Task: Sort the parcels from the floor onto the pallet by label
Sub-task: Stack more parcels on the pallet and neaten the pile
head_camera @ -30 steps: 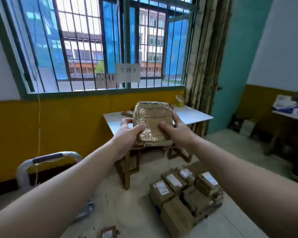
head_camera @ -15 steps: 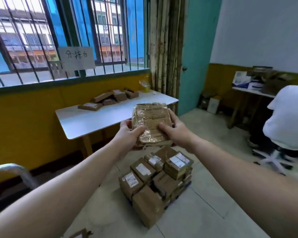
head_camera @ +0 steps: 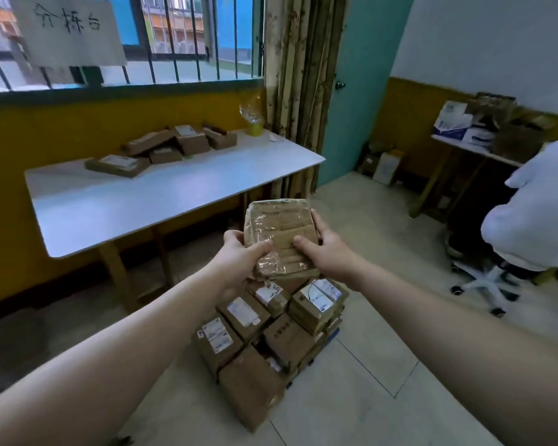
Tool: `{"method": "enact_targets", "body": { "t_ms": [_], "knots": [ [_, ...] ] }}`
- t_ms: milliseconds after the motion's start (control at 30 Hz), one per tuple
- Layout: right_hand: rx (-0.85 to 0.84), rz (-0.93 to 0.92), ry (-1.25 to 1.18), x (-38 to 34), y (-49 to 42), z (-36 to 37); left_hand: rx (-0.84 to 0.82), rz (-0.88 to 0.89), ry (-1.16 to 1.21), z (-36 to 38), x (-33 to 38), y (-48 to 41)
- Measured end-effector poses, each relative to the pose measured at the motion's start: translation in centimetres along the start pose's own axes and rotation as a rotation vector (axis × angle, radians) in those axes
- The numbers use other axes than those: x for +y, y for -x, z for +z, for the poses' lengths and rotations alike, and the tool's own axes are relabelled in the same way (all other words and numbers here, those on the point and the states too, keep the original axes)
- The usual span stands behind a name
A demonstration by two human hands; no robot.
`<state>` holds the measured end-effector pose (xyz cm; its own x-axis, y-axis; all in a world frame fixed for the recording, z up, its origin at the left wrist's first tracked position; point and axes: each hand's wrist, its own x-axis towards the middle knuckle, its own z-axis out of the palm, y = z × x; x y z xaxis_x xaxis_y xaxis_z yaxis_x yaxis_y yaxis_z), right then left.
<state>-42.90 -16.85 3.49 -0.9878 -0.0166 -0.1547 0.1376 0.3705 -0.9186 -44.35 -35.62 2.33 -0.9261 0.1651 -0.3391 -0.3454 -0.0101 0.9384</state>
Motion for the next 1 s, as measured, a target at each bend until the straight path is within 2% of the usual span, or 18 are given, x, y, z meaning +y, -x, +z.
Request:
{"method": "enact_targets", "body": {
  "t_ms": [133,233,500,633,767,900,1000],
  "knots": [
    [-0.06,0.011,0.042,0.5,-4.4,-0.1,0.079,-0.011,-0.045,-0.5,0.2,-3.4],
    [-0.136,0.013,0.096,1.2,-7.6,0.0,0.136,-0.022,0.006,-0.7,-0.1,-5.4],
    [-0.43,-0.009,0.35,6.9,-17.1,-1.6,0.419,-0.135,0.057,2.8,-5.6,-11.2],
    [-0.609,-0.02,0.425,12.8,-21.5,-2.9,0.599,-0.232,0.148,6.3,-11.5,-16.0],
    [-0.736,0.017,0.516,20.9,-25.0,-4.0,0.75,-0.33,0.062,9.6,-19.3,-20.9],
    [-0.759,0.081,0.65,30.0,-27.3,-5.0,0.806,-0.468,0.078,11.8,-27.6,-24.0],
    [-0.77,0.042,0.762,36.1,-28.8,-5.1,0.818,-0.568,0.139,12.9,-33.5,-25.8]
  ]
}}
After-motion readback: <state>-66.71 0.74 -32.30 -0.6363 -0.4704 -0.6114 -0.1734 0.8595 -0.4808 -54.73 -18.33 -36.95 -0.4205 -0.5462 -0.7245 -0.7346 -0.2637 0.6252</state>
